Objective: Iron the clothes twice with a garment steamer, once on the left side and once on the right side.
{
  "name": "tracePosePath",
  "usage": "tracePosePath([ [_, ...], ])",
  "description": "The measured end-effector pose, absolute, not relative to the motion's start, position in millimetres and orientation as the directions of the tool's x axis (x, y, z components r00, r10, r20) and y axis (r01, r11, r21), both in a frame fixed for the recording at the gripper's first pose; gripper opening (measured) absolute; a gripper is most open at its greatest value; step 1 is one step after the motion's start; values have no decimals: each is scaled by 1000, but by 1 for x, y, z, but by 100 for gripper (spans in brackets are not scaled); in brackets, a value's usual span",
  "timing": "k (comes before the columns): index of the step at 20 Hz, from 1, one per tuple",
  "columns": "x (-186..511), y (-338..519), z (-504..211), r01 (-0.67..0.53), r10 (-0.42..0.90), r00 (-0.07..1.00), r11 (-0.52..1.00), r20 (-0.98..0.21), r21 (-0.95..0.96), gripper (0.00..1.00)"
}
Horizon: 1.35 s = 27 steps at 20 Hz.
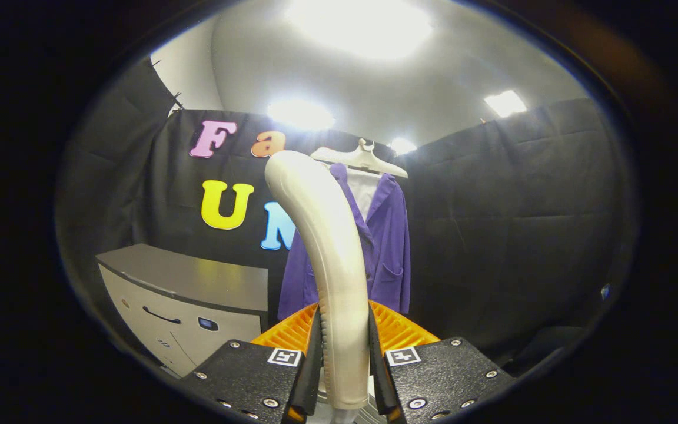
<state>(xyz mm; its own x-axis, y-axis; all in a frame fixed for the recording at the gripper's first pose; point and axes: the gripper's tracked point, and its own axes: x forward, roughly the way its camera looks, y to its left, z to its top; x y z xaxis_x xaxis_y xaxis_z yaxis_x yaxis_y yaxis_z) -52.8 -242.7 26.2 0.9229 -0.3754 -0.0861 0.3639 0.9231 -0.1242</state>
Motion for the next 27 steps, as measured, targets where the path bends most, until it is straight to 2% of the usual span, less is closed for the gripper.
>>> tracePosePath([
  [11, -40, -162, 43, 255, -260, 964, 962, -50, -93, 38],
  [27, -3, -143, 22, 261, -268, 959, 961, -91, -88, 38],
])
